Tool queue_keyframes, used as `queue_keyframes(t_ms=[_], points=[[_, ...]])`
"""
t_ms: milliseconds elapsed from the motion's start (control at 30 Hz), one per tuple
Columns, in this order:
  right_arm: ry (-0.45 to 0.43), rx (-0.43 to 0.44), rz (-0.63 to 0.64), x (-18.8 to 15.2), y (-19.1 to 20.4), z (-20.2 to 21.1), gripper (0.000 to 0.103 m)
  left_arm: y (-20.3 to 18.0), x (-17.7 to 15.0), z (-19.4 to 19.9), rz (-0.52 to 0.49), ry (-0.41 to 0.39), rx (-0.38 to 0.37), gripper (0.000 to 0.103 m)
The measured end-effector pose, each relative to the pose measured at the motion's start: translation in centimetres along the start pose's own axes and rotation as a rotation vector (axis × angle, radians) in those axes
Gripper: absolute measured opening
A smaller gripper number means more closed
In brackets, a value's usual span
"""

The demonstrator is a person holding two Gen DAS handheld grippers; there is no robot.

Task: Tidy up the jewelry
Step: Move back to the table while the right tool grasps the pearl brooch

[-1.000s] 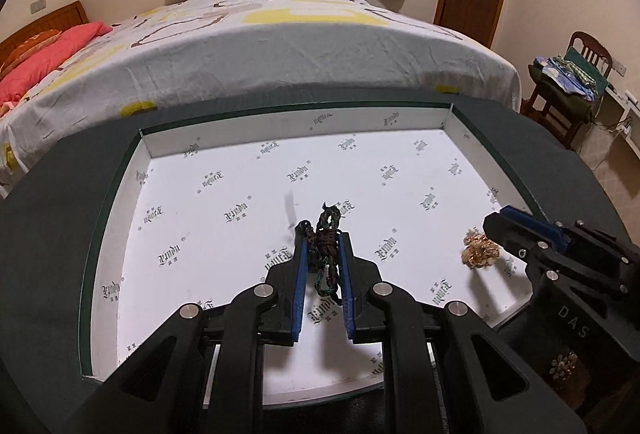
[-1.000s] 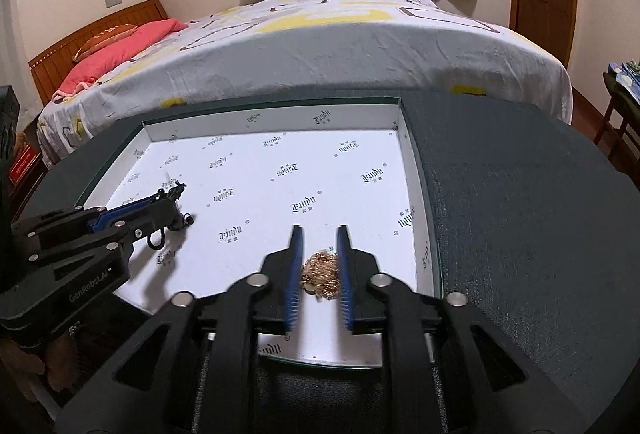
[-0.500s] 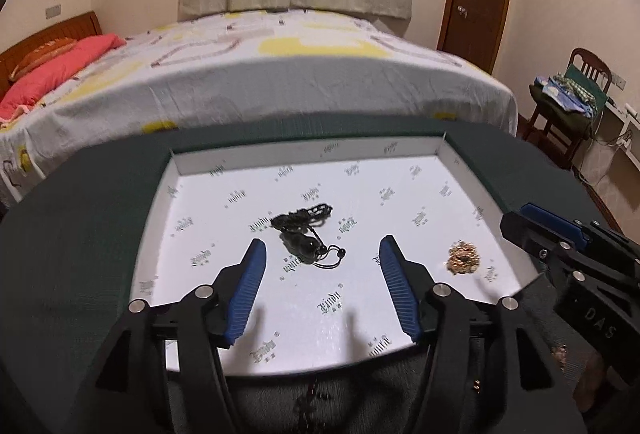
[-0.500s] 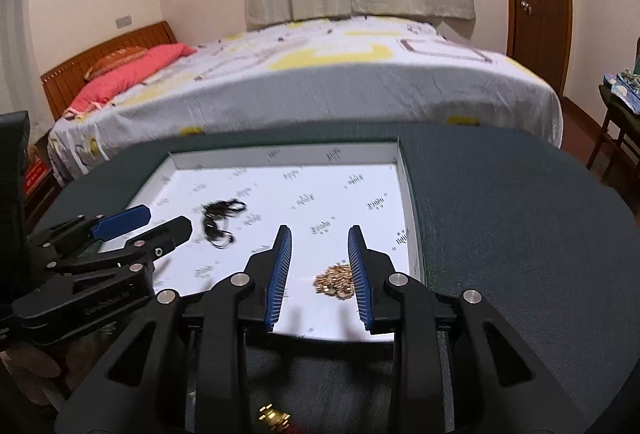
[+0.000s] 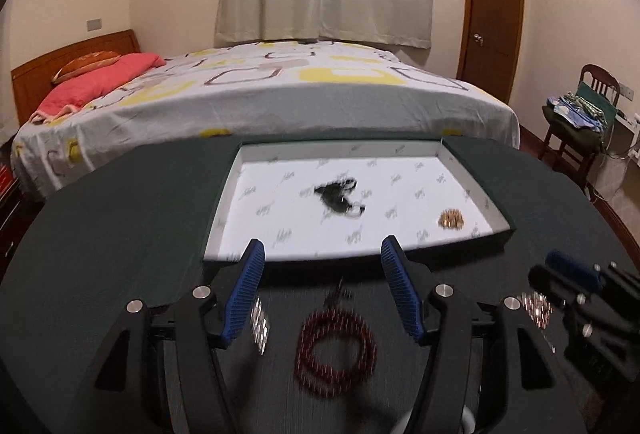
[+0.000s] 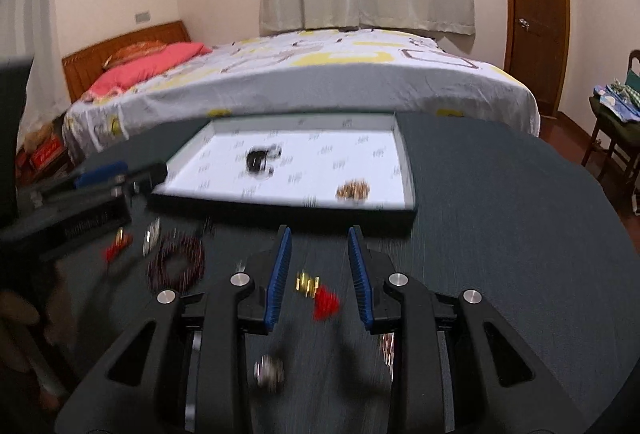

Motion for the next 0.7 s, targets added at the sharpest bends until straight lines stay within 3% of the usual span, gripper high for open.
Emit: queue_keyframes(t_ms=[433,700], points=[[0.120,0.052,0.039,-5.8,2.0,0.6,0.029,0.1,-6.7,2.5,0.010,0.110,0.075,0.060],[0.165,0.048,0.068,-6.9,2.9,0.1,0.029,0.7,-7.9,3.0,0.034,0.125,0.093,0.060]])
Point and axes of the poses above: each gripper's, at about its wrist camera, not at the fingertips, and z roughly against the way its jaws point, y to its left, x to its top, the point moved 2 cm from there along -z, roughly the way its jaws point, and after that the axes turned 13 degrees about -x, right-handed, at the moved point
